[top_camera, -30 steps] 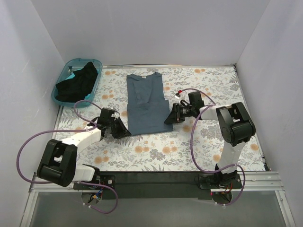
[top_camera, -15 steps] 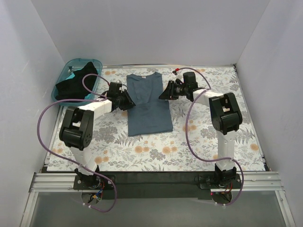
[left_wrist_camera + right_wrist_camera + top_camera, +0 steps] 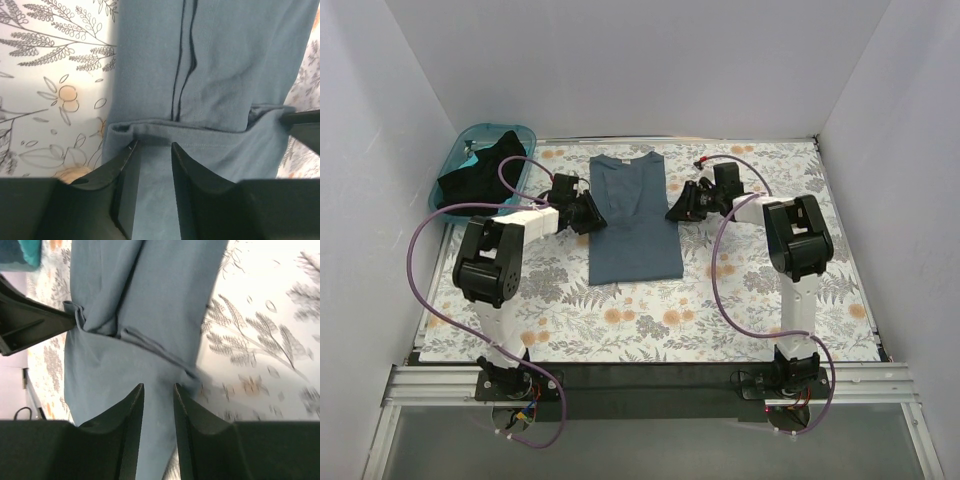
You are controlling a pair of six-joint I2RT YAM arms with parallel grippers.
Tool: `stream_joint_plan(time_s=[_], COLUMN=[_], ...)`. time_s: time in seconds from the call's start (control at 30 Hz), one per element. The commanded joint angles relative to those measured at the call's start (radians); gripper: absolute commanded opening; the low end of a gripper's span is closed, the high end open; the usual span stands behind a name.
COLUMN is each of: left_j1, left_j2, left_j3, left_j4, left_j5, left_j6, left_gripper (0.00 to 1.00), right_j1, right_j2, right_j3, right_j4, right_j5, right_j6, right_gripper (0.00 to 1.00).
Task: Fold and stack the t-shirts
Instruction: Fold the tshirt
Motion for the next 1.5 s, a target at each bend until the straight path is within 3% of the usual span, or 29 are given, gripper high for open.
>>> stream_joint_plan(time_s=[0.0, 0.07, 0.2, 0.37, 0.43, 0.5, 0.77, 1.0, 1.47], left_j1=[0.005, 0.003, -0.008, -0.041, -0.069, -0.112, -0.203, -0.210, -0.247], left_j2=[-0.124, -0.178, -0.299, -0.460, -0.499, -0.537, -0.559, -0.537, -0.379], left_j3=[0.008, -0.006, -0.061, -0.192, -0.226, -0.265, -0.331, -0.351, -0.268], left_j4=[-0.129, -0.169, -0.275, -0.349, -0.378, -0.407, -0.445, -0.432, -0.425], left_j5=[-0.049, -0.093, -0.162, -0.204, -0.202, -0.211, -0.236, -0.279, -0.359], left_j6=[0.059, 0.073, 0.089, 0.065, 0.028, 0.004, -0.145, -0.205, -0.165], left_gripper=[0.35, 0.41, 0.73, 0.87, 0.88, 0.88, 0.84, 0.76, 0.59], right_j1=[-0.013, -0.008, 0.024, 0.110, 0.156, 0.202, 0.215, 0.219, 0.273], right_j2=[-0.136, -0.199, -0.300, -0.424, -0.482, -0.525, -0.670, -0.682, -0.624], right_j3=[-0.025, -0.019, -0.042, -0.121, -0.154, -0.210, -0.359, -0.375, -0.323], right_j4=[-0.082, -0.215, -0.410, -0.577, -0.623, -0.639, -0.636, -0.636, -0.650], right_j5=[0.103, 0.154, 0.323, 0.535, 0.635, 0.722, 0.685, 0.642, 0.628], right_j6=[-0.072, -0.096, -0.154, -0.218, -0.219, -0.210, -0.081, -0.052, -0.023], right_gripper=[0.32, 0.34, 0.39, 0.47, 0.50, 0.62, 0.95, 0.98, 0.84])
